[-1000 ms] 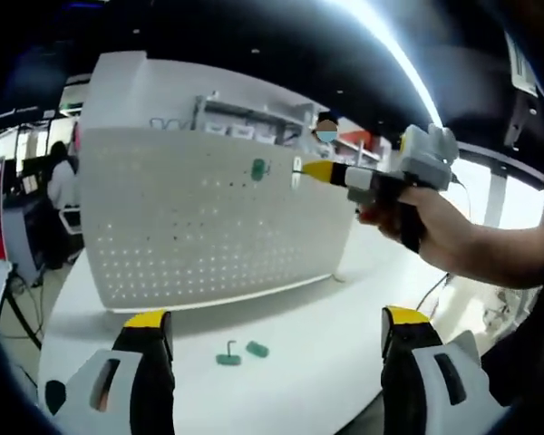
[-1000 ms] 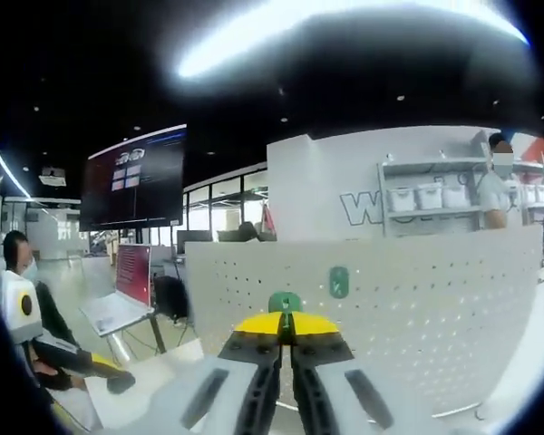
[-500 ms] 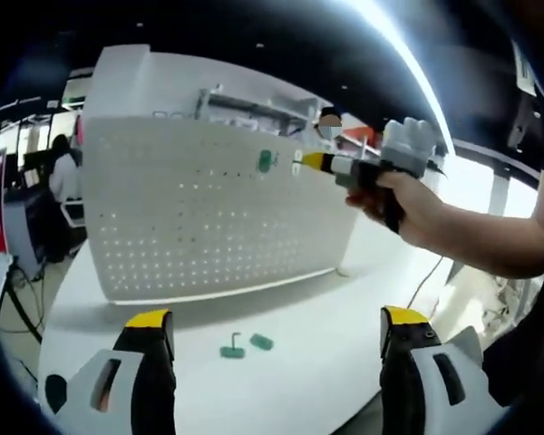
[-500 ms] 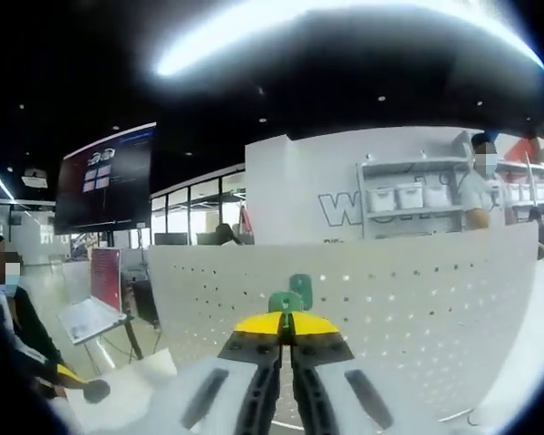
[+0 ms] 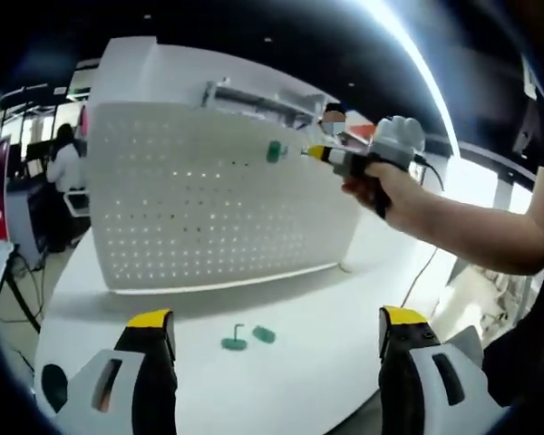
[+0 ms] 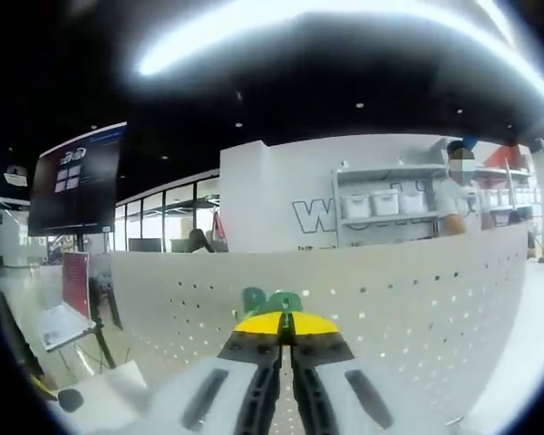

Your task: Insert the hook assembly into the mounting plate slot until the hook locks in place.

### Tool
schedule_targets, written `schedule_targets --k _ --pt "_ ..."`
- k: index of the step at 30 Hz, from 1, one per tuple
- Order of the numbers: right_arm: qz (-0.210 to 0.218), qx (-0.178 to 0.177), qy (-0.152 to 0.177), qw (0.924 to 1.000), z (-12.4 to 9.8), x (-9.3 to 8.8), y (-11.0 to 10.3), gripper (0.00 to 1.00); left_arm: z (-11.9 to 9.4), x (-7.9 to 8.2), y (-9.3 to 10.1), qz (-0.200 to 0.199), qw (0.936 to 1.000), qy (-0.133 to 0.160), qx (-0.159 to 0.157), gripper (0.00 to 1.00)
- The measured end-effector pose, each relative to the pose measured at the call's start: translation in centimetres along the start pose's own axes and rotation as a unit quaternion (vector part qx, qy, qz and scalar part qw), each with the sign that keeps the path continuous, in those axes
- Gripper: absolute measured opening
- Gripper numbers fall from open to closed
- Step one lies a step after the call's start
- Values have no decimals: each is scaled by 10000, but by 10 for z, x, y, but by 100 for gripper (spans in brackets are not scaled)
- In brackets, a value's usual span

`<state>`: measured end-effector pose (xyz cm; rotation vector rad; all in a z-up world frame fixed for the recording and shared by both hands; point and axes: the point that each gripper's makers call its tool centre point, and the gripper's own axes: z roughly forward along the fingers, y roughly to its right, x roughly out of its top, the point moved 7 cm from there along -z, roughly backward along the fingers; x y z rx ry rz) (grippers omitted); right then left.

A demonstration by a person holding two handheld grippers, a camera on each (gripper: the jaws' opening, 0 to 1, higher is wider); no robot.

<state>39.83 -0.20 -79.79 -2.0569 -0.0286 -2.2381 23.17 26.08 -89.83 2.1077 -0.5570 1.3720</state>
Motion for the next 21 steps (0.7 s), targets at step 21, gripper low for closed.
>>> schedule_targets --k 21 --pt "-64 -198 73 9998 22 -5 6 0 3 -4 -11 -88 9998 -161 86 93"
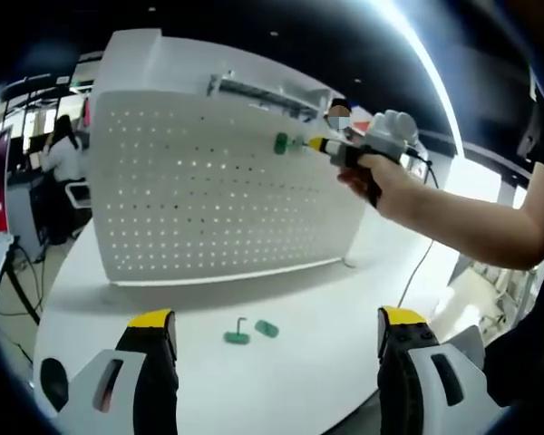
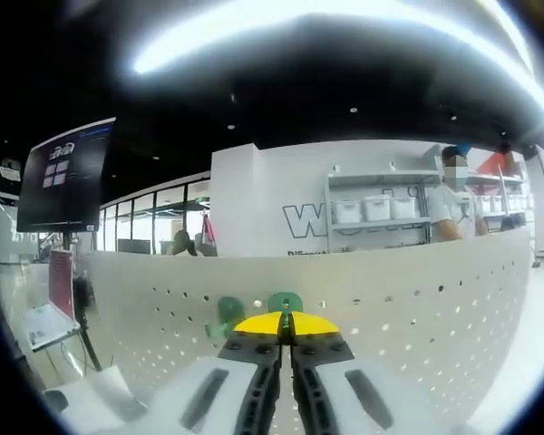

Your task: Insert the hook assembly into the mounting plate slot until the hook locks in place.

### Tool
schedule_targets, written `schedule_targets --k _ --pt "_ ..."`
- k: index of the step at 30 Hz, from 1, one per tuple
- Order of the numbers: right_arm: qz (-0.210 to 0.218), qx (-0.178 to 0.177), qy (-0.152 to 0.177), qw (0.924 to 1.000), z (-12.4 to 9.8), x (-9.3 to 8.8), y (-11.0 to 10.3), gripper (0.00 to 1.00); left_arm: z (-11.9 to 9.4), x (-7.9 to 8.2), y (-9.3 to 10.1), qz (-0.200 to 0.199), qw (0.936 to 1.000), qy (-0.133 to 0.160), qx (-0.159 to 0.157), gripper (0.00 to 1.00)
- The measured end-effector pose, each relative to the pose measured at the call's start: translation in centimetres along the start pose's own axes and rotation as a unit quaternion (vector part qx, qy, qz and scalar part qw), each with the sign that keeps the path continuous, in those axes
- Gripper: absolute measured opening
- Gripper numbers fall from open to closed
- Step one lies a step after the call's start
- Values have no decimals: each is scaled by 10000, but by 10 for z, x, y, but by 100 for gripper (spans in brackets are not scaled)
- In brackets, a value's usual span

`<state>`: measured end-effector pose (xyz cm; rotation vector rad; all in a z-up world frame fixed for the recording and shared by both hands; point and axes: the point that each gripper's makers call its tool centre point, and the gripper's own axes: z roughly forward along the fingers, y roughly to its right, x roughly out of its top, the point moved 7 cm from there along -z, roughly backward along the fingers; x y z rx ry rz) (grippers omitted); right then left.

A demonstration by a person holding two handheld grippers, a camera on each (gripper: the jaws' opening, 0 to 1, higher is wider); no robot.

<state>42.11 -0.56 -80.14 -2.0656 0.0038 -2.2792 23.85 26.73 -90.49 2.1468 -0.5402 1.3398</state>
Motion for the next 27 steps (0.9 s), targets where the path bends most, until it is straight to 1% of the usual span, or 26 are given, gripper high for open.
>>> schedule_targets --k 9,12,15,18,20,25,27 --pt "26 -123 -6 9999 6 -5 3 0 1 0 -4 -18 10000 -34 27 92" --pt "-31 -128 -7 9999 7 -6 3 0 1 0 -5 16 10000 -64 48 90" --pt "16 -128 1 9999 8 -6 4 0 -1 1 -8 -18 9999 -10 104 90" --pt "-36 -147 15 9999 8 -6 3 0 -1 0 -9 -95 9999 -4 99 90" --pt "-52 -163 15 9999 8 -7 3 0 -1 -1 -8 -76 9999 -29 95 91" --pt "-320 -235 -133 9991 9 -6 0 0 -2 -1 -8 -95 9999 -1 126 90" --pt "-265 -232 -148 9993 9 -6 1 1 -3 0 -9 -111 9998 21 155 90"
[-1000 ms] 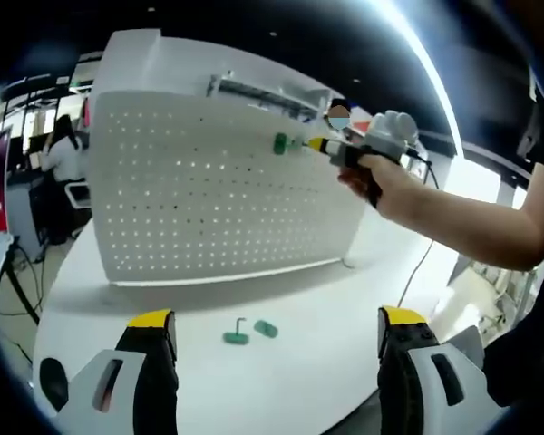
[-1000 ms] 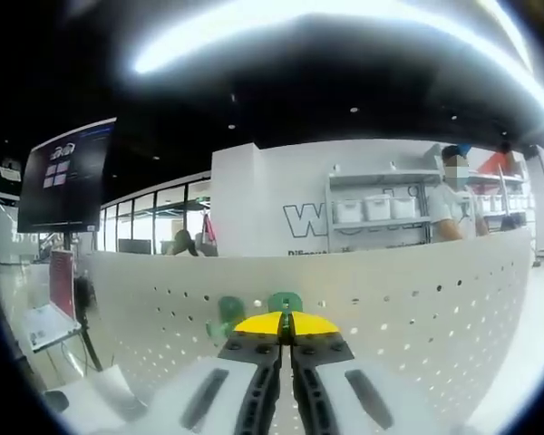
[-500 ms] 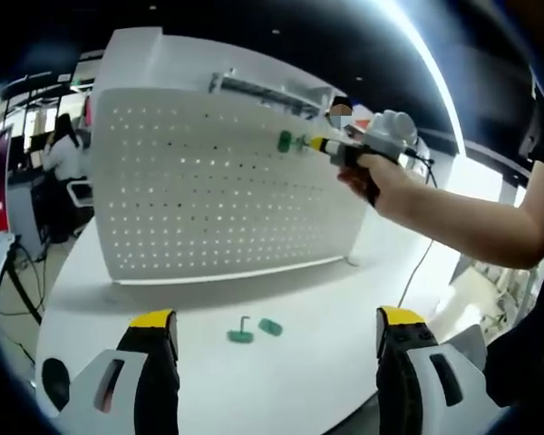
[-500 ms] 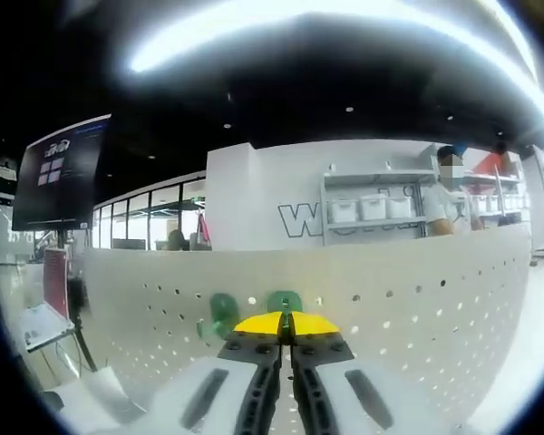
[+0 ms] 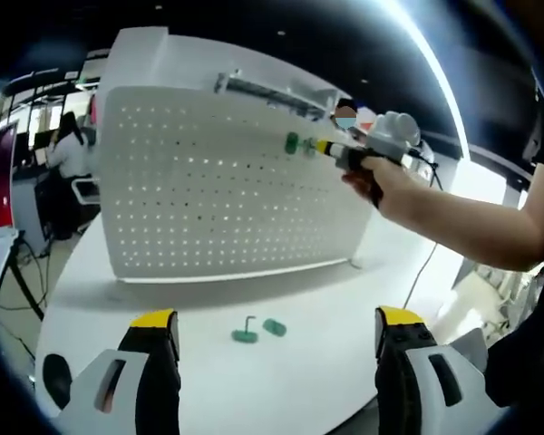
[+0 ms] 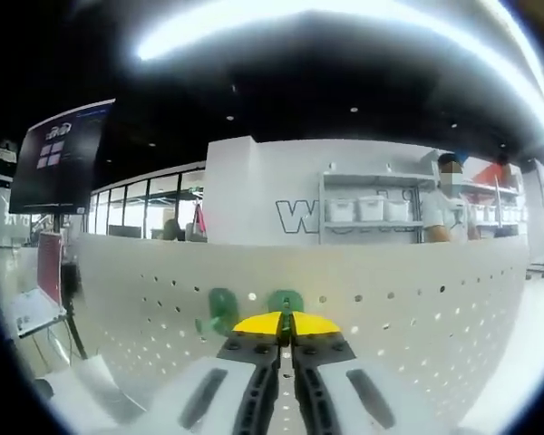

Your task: Insert the hook assembly into the mounting plate slot until the hook locks in place.

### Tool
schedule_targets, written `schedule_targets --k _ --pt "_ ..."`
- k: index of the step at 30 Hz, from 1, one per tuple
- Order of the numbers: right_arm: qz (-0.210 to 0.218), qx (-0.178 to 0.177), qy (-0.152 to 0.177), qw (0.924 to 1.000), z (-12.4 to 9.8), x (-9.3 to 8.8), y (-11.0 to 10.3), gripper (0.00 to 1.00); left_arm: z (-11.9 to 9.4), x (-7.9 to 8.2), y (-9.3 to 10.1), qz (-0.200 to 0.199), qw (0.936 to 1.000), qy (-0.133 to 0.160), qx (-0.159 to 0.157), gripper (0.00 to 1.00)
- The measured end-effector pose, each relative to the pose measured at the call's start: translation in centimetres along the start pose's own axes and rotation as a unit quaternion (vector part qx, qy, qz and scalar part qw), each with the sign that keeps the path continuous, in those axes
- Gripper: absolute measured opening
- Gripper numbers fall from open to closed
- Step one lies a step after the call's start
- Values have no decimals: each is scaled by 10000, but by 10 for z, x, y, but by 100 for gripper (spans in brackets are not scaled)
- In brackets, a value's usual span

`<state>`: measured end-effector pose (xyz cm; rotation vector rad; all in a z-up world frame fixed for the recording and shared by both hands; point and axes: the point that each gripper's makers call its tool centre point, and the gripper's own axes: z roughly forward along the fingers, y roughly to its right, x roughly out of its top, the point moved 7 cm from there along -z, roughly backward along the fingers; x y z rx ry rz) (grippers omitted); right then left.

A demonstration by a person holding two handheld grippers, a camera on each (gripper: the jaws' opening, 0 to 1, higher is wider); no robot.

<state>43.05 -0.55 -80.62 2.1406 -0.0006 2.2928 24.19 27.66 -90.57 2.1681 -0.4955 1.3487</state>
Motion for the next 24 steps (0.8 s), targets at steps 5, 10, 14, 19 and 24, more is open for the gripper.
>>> schedule_targets --k 5,10,14,19,24 --pt "141 -67 24 9999 -3 5 4 11 -3 0 0 29 10000 12 20 90" --pt "143 14 516 9986 -16 29 1 14 -5 -1 1 39 10000 8 47 91" --pt "136 110 632 9978 -24 44 1 16 -6 -2 3 10 10000 15 28 91" --pt "267 211 893 9954 -42 61 7 19 -9 -7 9 9 10000 -9 -8 91" --pt "207 301 692 9969 -63 56 17 24 -11 -14 13 23 9999 -137 -57 91"
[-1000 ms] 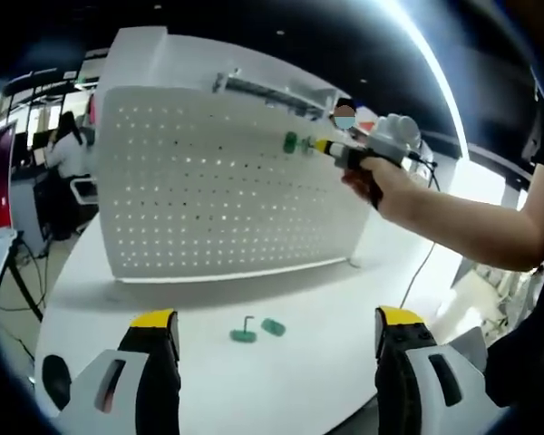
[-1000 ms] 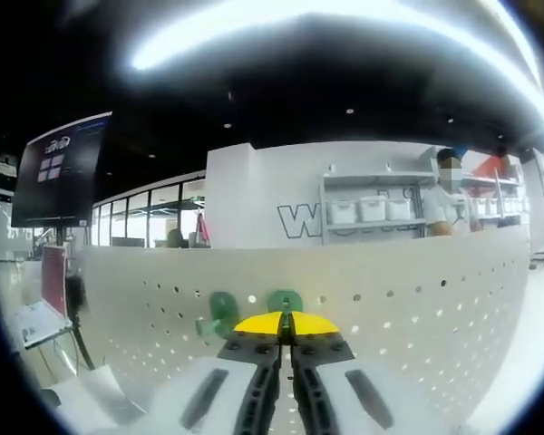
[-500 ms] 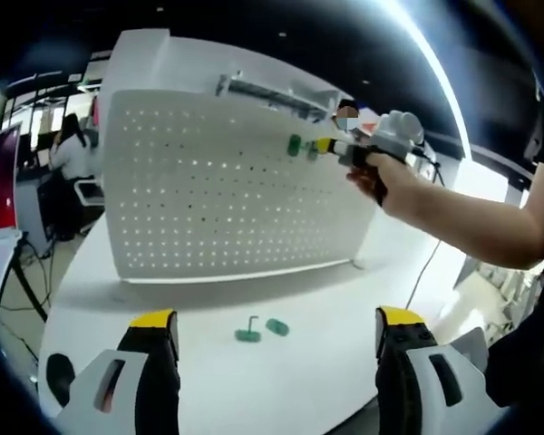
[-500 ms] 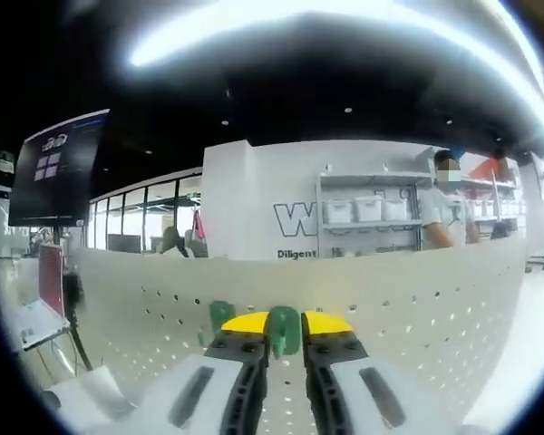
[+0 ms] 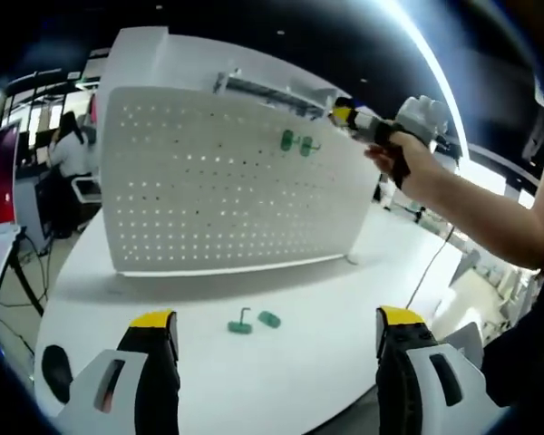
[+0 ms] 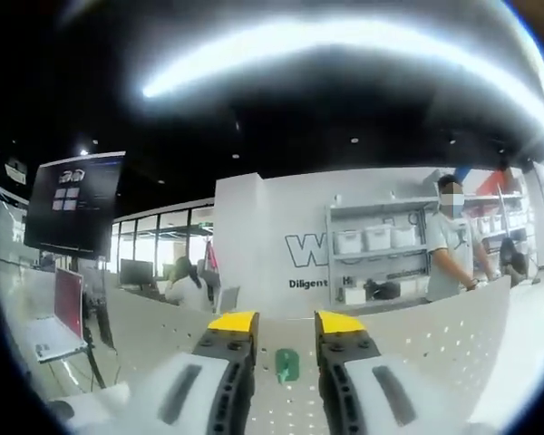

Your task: Insert the hook assembly into the mounting plate slot until the hook locks in place.

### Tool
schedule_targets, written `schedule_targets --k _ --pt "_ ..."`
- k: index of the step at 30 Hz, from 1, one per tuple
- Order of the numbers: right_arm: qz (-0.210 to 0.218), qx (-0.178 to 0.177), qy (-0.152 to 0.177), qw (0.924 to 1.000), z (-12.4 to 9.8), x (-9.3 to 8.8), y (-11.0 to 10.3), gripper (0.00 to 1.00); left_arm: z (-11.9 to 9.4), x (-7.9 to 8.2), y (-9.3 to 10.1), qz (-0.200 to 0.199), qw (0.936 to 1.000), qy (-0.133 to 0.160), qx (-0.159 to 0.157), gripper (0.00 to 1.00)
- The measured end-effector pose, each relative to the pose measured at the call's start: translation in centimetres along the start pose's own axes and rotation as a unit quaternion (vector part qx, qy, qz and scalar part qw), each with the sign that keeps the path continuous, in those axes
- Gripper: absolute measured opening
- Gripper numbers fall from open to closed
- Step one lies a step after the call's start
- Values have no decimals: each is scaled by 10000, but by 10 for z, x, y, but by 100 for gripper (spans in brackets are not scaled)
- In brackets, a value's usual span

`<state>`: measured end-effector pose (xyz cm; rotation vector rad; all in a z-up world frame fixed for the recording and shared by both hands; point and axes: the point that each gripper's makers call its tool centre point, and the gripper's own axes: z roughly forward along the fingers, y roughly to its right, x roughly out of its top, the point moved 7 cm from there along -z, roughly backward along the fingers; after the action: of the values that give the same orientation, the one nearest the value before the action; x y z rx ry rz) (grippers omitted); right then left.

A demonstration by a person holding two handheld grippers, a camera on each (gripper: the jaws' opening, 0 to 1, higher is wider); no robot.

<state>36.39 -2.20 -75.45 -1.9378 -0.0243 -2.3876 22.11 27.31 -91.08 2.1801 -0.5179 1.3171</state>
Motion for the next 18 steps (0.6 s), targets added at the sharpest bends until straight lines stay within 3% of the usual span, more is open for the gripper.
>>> schedule_targets --k 1,3,8,18 --pt "-27 27 -74 10000 -5 -3 1 24 0 -1 0 -4 10000 -25 -5 90" --pt "-354 159 -519 9979 -20 -25 6 24 -1 -1 1 23 10000 -87 5 91" --pt "-338 313 -1110 9928 -48 -56 10 24 -3 0 2 112 9999 -130 -1 91" --pt "-329 764 -1893 9784 -100 -100 0 24 -8 -15 5 -82 9991 -424 -52 89"
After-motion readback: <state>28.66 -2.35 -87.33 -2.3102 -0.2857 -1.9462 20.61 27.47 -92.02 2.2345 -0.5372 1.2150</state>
